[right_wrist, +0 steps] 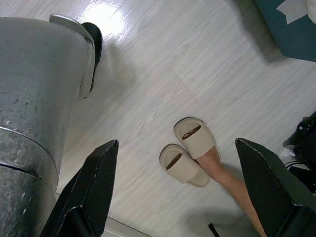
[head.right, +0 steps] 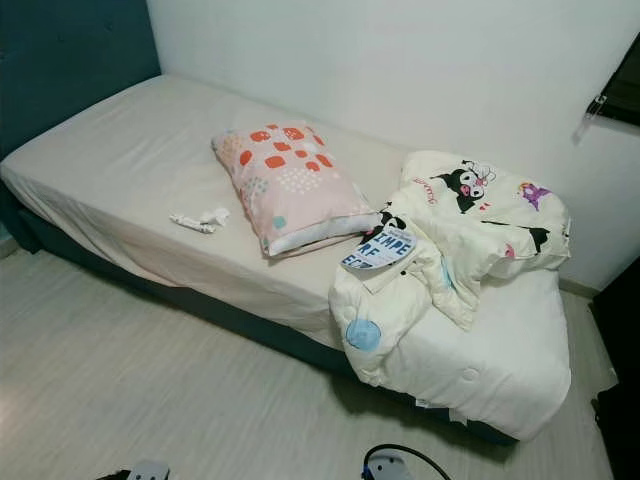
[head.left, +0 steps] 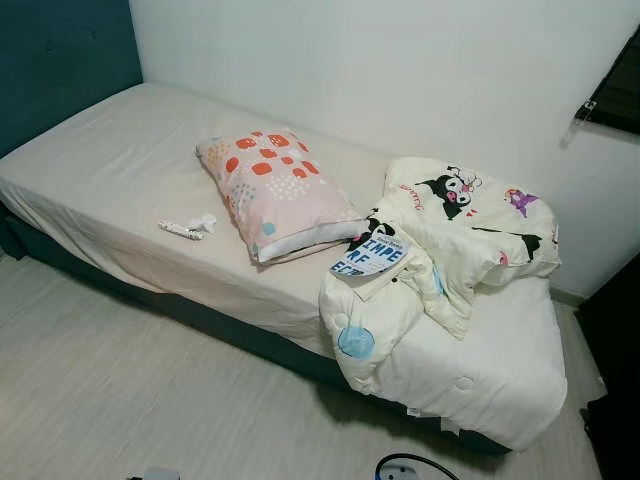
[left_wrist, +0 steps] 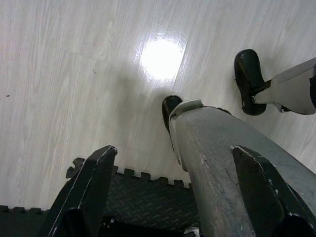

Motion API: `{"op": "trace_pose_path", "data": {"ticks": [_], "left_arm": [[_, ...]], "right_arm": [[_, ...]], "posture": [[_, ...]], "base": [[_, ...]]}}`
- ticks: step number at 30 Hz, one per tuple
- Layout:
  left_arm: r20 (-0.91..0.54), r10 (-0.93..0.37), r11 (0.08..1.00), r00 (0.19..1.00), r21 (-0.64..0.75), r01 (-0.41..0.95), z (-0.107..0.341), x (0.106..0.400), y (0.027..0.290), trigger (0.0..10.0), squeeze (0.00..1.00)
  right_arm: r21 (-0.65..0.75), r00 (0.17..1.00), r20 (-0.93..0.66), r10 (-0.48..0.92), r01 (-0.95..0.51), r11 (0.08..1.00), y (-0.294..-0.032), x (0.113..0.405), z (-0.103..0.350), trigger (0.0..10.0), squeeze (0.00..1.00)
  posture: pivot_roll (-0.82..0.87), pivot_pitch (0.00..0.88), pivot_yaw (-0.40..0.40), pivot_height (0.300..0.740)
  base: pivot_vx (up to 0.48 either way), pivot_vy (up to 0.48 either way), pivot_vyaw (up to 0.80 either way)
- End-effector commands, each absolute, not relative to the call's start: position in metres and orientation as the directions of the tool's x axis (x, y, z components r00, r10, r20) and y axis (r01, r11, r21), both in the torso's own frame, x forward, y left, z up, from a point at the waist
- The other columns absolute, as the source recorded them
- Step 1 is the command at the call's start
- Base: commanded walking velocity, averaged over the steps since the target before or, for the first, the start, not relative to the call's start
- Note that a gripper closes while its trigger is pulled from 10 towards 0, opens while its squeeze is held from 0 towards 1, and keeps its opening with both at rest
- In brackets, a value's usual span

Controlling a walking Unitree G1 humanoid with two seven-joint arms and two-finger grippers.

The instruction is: Clean up the room

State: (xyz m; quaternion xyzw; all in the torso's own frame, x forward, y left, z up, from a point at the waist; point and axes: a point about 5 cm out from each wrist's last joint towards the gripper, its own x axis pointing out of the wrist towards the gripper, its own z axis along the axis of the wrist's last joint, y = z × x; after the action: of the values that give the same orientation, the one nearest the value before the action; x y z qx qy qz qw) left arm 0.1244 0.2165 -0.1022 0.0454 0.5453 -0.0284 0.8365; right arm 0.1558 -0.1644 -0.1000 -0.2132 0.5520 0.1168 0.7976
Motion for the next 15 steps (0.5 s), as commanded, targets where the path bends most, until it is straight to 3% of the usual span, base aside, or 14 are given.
{"op": "trace_pose_path", "data": {"ticks": [1, 15], "left_arm": [[-0.946, -0.011, 0.994, 0.324, 0.025, 0.107, -0.1095, 0.1031, 0.2124, 10.0, 0.00], [-0.933, -0.006, 0.998, 0.360, 0.018, 0.063, -0.1086, 0.1055, 0.2123, 10.0, 0.00]], "right_arm": [[-0.193, 0.343, -0.939, -0.034, -0.442, 0.876, -0.1617, 0.1511, -0.1020, 10.0, 0.00], [-0.196, 0.346, -0.938, -0.030, -0.454, 0.869, -0.1615, 0.1517, -0.1017, 10.0, 0.00]], "posture": [[-0.02, 0.070, -0.118, 0.740], [-0.02, 0.075, -0.124, 0.740]], "base": [[0.000, 0.000, 0.00], [0.000, 0.000, 0.00]]}}
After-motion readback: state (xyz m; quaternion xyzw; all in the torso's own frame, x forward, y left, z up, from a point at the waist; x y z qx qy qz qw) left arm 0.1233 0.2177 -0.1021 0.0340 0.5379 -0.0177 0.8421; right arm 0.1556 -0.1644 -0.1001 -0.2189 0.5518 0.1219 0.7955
